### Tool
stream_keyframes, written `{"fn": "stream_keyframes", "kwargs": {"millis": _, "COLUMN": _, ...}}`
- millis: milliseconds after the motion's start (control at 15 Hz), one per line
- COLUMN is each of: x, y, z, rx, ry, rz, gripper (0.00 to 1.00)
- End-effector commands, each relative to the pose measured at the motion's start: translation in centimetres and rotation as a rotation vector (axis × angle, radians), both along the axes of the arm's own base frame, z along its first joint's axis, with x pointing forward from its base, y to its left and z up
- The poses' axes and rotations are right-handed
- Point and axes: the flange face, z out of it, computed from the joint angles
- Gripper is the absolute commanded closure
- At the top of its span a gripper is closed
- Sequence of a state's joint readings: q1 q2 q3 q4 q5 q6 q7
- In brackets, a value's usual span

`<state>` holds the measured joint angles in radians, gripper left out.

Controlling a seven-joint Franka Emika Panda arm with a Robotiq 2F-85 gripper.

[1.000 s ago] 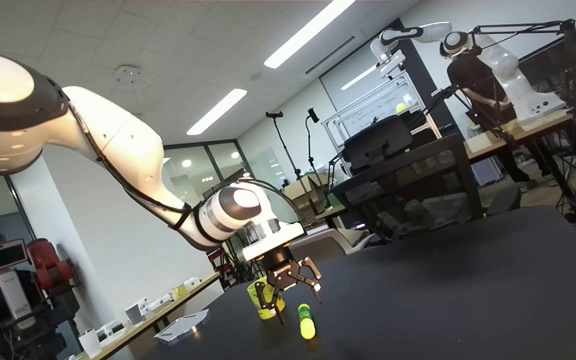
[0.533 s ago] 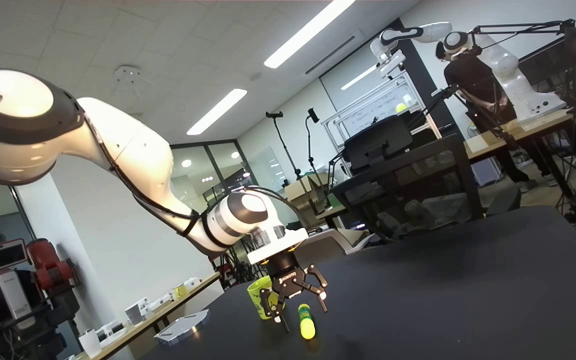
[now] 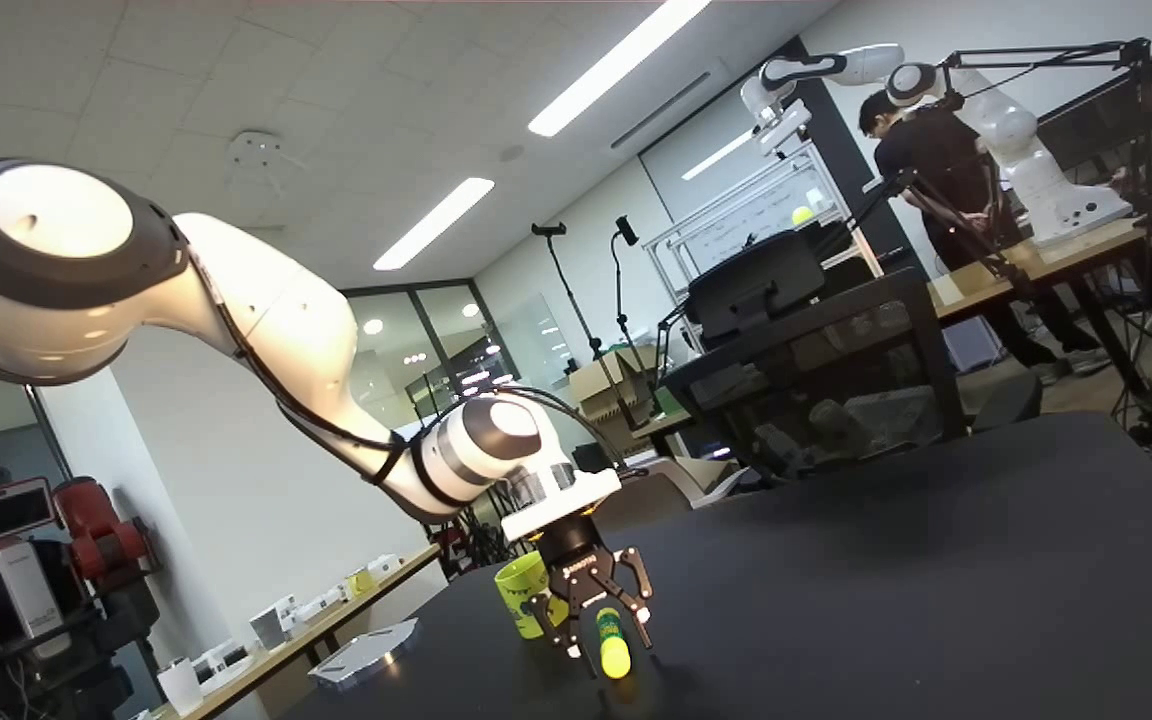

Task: Take the gluestick from the table and put it in the yellow cup then remove it and put it on the table then put it back in the yellow cup

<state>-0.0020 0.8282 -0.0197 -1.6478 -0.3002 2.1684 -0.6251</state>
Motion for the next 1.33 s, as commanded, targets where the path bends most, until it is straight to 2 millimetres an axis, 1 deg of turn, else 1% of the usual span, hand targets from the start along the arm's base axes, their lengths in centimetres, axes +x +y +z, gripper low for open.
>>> {"fn": "stream_keyframes", "kwargs": {"millis": 0, "x": 0.8, "y": 0.1, "z": -0.1, "rx": -0.022, "ry": -0.012, "rz": -0.032, "gripper": 0.61}}
{"fn": "stream_keyframes", "kwargs": {"millis": 267, "x": 1.0, "y": 0.0, "z": 0.7, "rx": -0.028, "ry": -0.023, "rz": -0.029, "gripper": 0.89}}
{"fn": "stream_keyframes", "kwargs": {"millis": 333, "x": 1.0, "y": 0.1, "z": 1.3, "rx": -0.042, "ry": -0.028, "rz": -0.014, "gripper": 0.91}}
{"fn": "stream_keyframes", "kwargs": {"millis": 533, "x": 1.3, "y": 0.5, "z": 3.2, "rx": -0.121, "ry": -0.04, "rz": 0.062, "gripper": 0.91}}
{"fn": "stream_keyframes", "kwargs": {"millis": 800, "x": 2.0, "y": 2.3, "z": 6.5, "rx": -0.265, "ry": -0.084, "rz": 0.207, "gripper": 0.91}}
{"fn": "stream_keyframes", "kwargs": {"millis": 1000, "x": 2.4, "y": 4.5, "z": 9.1, "rx": -0.341, "ry": -0.135, "rz": 0.284, "gripper": 0.91}}
{"fn": "stream_keyframes", "kwargs": {"millis": 1267, "x": 2.9, "y": 7.7, "z": 11.7, "rx": -0.422, "ry": -0.207, "rz": 0.36, "gripper": 0.91}}
